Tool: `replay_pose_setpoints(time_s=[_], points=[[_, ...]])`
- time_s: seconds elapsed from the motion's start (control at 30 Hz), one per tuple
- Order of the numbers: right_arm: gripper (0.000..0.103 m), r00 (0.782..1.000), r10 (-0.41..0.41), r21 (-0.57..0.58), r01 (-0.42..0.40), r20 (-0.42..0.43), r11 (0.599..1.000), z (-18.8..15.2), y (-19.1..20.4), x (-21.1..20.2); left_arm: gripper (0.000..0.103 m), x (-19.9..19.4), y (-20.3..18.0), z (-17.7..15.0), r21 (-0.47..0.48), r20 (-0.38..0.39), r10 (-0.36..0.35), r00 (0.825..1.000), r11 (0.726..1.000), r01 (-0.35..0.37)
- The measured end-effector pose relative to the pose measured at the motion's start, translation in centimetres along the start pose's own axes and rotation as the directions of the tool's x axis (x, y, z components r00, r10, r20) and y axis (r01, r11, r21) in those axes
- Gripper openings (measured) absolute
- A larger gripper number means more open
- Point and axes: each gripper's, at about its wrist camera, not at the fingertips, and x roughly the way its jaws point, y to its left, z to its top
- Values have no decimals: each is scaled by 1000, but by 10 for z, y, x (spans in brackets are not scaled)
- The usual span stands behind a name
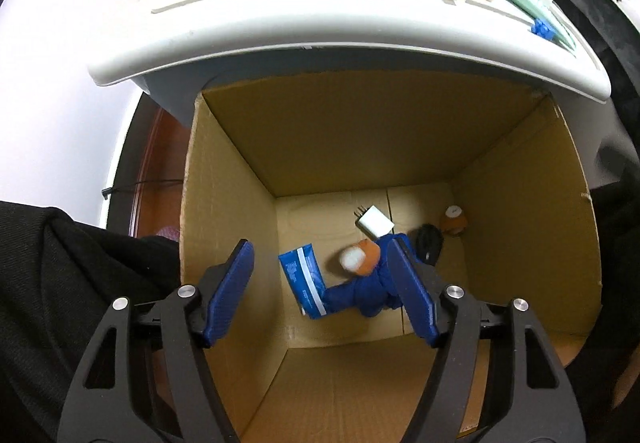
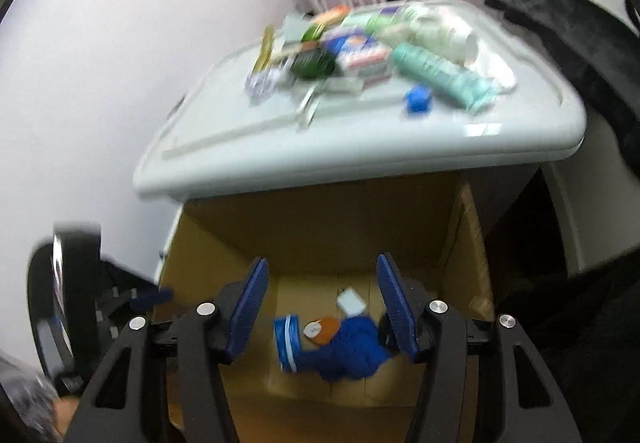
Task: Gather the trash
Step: 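Grasp the mint-green tube on the lid with the right gripper, then grasp the lilac cap with the left gripper while the right gripper holds the tube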
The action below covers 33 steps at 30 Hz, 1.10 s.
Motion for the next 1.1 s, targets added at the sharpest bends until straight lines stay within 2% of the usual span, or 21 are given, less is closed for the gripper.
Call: replay_pose_setpoints(time_s=[0.1,0.2,0.27,0.4,0.47,0.5,0.53,0.57,0.63,0.73,0.8,0.9,1.0,1.1], points=[[57,998,-55,1,55,34,998,43,-23,-5,68,-4,-2,1,-2,19,-5,1000,1000,5],[60,988,-146,-66,149,39,987,89,-39,5,68,-5,-6,2,17,33,-6,999,1000,5],[60,980,-197,-128,194,-15,973,119,-47,26,68,-6,-8,3,31,41,-3,999,1000,1],[60,975,-189,-223,160,-113,962,152,-49,68,68,-7,-13,3,56,51,5,999,998,-8],[61,963,-231,-284,184,-140,941,163,-49,92,68,-7,-13,3,58,53,7,999,998,-10],[58,948,-269,-300,209,-173,931,166,-54,110,68,-7,-13,3,58,53,6,999,998,-9],[57,955,-238,-270,186,-176,945,167,-59,114,68,-7,-13,3,56,53,6,999,998,-9],[42,958,-237,-251,193,-162,949,169,-63,114,68,-7,-12,3,54,54,6,999,999,-9],[31,960,-236,-268,189,-153,945,168,-62,114,68,-6,-11,4,50,57,3,998,999,-6],[28,959,-257,-292,213,-121,932,165,-54,113,68,-7,-14,9,61,58,-19,998,998,15],[26,961,-247,-279,207,-120,938,166,-55,110,68,-9,-19,16,72,66,-20,998,997,15],[26,983,-156,-203,134,-96,970,169,-61,86,68,-19,-25,36,60,109,-38,993,998,32],[27,998,-57,-122,55,-11,991,174,-72,49,68,-24,-26,71,6,134,-109,985,994,109],[27,999,0,-77,3,39,997,172,-77,29,75,-20,-24,109,-90,122,-198,973,974,210]])
